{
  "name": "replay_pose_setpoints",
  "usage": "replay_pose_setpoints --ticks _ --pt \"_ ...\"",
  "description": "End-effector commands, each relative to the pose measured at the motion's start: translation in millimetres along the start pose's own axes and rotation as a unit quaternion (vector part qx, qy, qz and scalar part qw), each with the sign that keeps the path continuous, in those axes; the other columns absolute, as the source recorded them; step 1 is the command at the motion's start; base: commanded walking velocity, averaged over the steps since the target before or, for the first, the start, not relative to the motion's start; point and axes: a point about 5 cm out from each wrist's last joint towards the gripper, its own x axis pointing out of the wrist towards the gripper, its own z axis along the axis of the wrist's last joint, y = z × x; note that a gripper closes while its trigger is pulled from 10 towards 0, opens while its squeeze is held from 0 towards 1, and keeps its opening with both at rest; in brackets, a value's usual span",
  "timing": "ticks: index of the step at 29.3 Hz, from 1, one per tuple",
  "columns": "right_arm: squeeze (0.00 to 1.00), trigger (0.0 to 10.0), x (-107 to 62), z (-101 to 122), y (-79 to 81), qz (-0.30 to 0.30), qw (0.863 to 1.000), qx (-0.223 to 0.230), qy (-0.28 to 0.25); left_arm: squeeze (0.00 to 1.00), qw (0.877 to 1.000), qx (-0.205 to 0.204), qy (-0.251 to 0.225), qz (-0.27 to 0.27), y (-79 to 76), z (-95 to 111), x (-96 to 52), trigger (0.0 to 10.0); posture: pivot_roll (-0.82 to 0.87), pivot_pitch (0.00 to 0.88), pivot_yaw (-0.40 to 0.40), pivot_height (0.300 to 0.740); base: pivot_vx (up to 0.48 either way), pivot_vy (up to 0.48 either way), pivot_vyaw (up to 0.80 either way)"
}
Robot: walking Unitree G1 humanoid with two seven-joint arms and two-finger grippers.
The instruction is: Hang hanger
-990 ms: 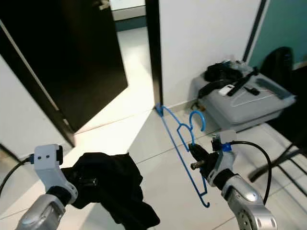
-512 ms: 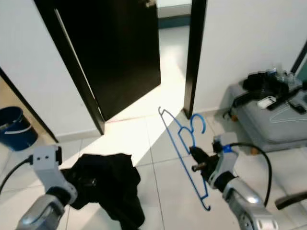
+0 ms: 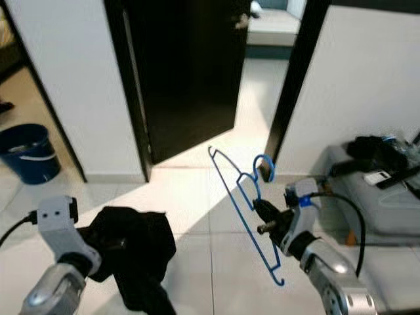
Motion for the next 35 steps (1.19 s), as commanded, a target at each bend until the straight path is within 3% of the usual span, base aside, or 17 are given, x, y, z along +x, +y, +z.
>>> replay_pose_setpoints --ticks 1,11,25,35 --pt "0.0 10.0 -0.1 -1 0.6 -0.003 1.0 0.003 -0.001 0.0 1.0 -0.006 -0.009 -0.01 -1.8 3 1.2 10.0 -0.11 0.0 -0.045 0.74 0.0 0.0 0.72" --pt "0.0 10.0 0.0 1 -2.0 -0.008 1.0 0.002 -0.009 0.0 0.999 0.016 -0.013 -0.026 -8.6 6 8.2 10.0 -0.11 0.015 -0.016 0.74 0.0 0.0 0.72" --pt "0.0 10.0 5.3 9 5.9 0.008 1.0 0.004 -0.027 0.0 0.997 0.073 -0.022 0.01 1.2 16 9.5 10.0 -0.06 0.067 0.026 0.74 0.0 0.0 0.72" --pt "0.0 10.0 4.3 9 9.0 0.019 0.999 0.008 -0.028 0.0 0.996 0.082 -0.036 0.028 3.5 20 10.0 10.0 -0.06 0.073 0.038 0.74 0.0 0.0 0.72"
